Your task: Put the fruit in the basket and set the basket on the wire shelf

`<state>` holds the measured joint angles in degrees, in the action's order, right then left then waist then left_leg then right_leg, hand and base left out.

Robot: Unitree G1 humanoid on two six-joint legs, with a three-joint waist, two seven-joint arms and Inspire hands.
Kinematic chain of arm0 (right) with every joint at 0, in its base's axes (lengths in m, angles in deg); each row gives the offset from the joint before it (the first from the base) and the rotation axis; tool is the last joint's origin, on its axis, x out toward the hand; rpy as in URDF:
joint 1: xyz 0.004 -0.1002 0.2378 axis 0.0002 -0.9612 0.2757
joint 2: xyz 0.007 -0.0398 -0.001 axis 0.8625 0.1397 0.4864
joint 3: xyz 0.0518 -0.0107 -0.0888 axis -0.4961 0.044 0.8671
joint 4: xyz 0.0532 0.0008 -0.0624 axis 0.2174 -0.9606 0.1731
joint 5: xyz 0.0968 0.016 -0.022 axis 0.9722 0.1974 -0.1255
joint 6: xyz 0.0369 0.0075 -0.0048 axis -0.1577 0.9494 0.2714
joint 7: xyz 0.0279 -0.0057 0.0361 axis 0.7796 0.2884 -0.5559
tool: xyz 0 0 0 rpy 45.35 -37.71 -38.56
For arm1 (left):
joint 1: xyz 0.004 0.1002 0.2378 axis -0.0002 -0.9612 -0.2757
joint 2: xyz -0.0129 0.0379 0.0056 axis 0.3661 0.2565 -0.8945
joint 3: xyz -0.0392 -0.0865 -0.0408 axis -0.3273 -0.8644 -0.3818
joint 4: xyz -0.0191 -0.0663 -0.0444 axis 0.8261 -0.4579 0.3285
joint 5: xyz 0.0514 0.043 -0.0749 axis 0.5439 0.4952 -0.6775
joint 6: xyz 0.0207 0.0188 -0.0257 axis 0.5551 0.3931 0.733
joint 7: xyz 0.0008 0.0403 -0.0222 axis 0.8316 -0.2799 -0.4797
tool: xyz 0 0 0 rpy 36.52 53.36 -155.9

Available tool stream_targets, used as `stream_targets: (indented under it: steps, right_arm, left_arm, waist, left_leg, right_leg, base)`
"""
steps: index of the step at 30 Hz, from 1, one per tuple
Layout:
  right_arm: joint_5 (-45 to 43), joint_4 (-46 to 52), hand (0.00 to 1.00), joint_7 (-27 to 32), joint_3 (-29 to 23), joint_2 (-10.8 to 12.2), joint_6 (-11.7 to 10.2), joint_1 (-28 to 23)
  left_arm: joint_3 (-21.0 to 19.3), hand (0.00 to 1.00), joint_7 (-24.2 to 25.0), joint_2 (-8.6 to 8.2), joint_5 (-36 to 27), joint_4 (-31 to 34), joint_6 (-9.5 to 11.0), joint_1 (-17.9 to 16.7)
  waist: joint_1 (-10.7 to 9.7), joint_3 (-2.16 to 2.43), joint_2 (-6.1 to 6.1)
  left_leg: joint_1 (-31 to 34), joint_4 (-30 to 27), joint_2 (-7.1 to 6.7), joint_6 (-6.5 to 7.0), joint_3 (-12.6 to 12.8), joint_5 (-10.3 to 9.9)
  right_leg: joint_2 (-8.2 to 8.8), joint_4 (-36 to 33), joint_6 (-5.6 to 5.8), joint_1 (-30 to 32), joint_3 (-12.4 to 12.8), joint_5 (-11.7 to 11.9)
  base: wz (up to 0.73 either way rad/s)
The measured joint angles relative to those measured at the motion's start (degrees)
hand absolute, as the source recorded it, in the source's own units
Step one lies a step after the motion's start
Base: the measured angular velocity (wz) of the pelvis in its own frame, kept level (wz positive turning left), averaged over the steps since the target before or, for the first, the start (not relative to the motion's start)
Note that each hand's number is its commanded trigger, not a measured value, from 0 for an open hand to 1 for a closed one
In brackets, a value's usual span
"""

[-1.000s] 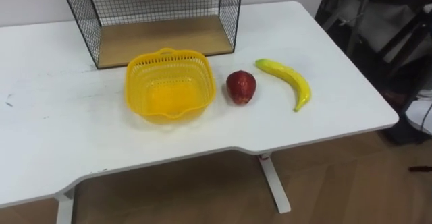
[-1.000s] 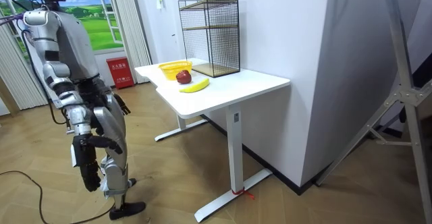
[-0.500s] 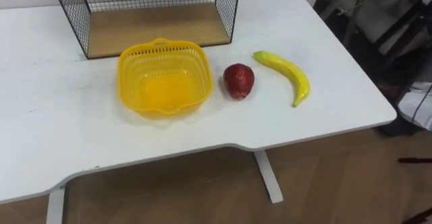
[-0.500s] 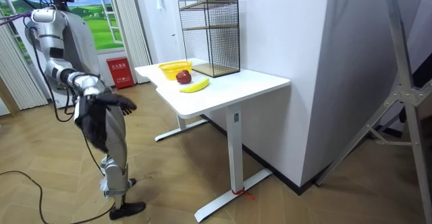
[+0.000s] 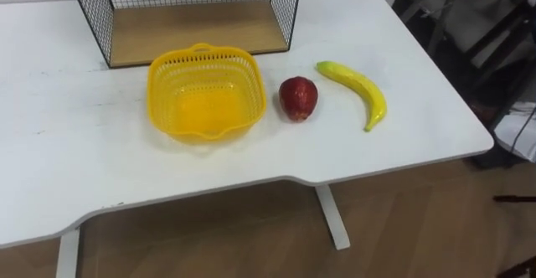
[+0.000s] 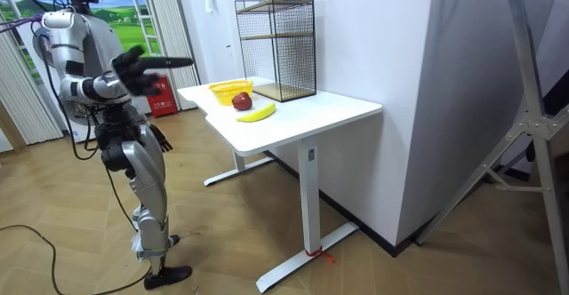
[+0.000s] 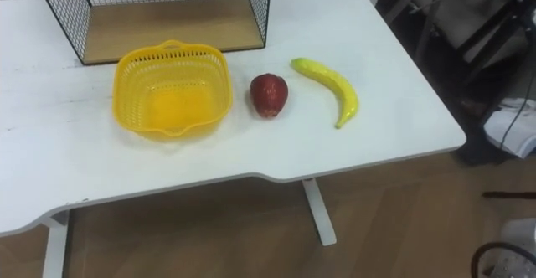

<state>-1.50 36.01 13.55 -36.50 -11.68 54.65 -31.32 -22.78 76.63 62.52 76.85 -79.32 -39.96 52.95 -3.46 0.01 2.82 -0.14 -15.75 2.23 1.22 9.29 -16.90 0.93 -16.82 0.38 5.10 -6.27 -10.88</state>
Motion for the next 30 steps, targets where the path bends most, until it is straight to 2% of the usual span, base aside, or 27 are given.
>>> stream_targets:
  steps: [6,11,18,25,30]
  right_arm:
    - [-0.2,1.7,0.0,-5.1,4.6,-2.4,0.0,5.3]
    - [-1.9,1.7,0.0,-11.5,7.7,-3.7,0.2,6.4]
    - [-2.0,1.6,0.0,-21.8,11.2,-3.8,1.7,7.0]
    - [-3.5,1.6,0.0,-30.3,12.4,-3.8,2.7,7.8]
    - [-6.6,0.1,0.0,-35.8,15.9,-3.9,3.6,8.5]
  left_arm:
    - [2.2,0.0,0.8,0.07,0.0,0.0,0.0,1.0]
    - [3.5,0.0,0.8,0.12,0.0,0.0,-0.1,1.1]
    - [4.8,0.0,0.7,0.13,0.0,0.0,-0.2,1.3]
    - [4.7,0.0,2.2,0.19,0.1,0.0,-1.1,1.6]
    - [5.0,0.0,3.0,0.67,0.0,0.0,-1.1,2.1]
  waist:
    - [1.9,-0.03,-0.01]
    - [2.7,-0.11,0.34]
    - [3.8,-0.38,0.84]
    - [4.8,-0.35,0.92]
    - [5.4,-0.32,1.01]
  left_leg:
    - [0.3,-0.1,0.03,-0.09,-0.7,0.2]
    - [0.6,0.0,0.0,0.0,-2.0,0.7]
    - [0.6,0.0,-0.04,-0.01,-2.4,0.8]
    - [0.6,0.0,-0.04,-0.02,-2.4,0.8]
    - [0.5,-0.1,0.0,-0.03,-2.5,0.8]
  right_leg:
    - [0.1,0.0,-0.05,0.0,-0.7,0.0]
    - [0.66,0.1,-0.04,-0.3,-2.4,0.0]
    - [0.91,0.2,-0.04,-0.7,-3.2,0.0]
    - [0.91,0.3,-0.05,-0.7,-3.2,0.0]
    - [0.9,0.6,-0.15,-1.0,-3.4,0.1]
  base:
    - [0.06]
    - [0.19]
    - [0.01]
    - [0.0]
    - [0.0]
